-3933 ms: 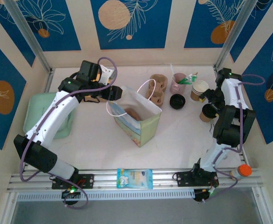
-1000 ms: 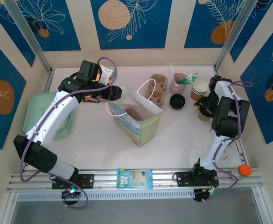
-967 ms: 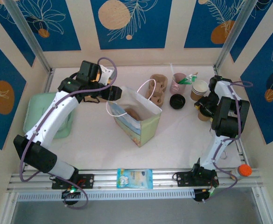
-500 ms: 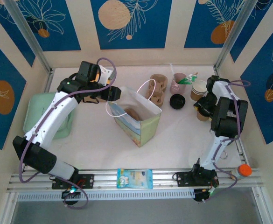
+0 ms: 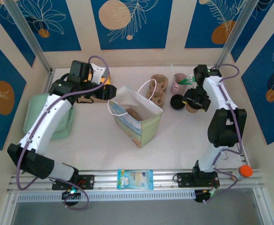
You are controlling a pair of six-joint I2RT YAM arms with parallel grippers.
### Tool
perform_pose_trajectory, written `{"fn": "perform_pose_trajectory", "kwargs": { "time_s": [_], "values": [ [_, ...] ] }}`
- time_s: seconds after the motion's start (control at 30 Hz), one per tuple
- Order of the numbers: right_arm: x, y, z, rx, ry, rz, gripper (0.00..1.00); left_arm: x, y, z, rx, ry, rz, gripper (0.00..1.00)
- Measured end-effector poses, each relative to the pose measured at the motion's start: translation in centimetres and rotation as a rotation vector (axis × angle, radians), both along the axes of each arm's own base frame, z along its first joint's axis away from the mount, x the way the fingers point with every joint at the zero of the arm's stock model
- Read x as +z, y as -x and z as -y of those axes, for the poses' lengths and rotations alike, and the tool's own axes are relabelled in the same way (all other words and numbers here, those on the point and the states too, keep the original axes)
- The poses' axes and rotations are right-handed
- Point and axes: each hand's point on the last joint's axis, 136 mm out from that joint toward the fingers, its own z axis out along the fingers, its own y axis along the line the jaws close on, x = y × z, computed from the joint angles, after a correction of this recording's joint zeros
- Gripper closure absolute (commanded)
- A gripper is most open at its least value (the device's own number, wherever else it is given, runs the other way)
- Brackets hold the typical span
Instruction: Pack the takeout coffee
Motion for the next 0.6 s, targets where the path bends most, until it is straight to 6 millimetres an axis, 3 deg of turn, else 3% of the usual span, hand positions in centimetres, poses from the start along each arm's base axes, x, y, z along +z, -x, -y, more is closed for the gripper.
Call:
{"fn": "perform_pose_trajectory", "kwargs": {
  "time_s": [0.3,0.6],
  "values": [
    [5.1,1.7,-4.5,0.172,-0.014,0.052,0.32,0.3,-0.9,-2.0,0.059,0.040,-0.018,0.27],
    [9.9,3.1,-7.0,0.265,-0.024,0.129,0.32,2.3,-3.7,-5.7,0.182,0.205,-0.016,0.28]
  ]
}}
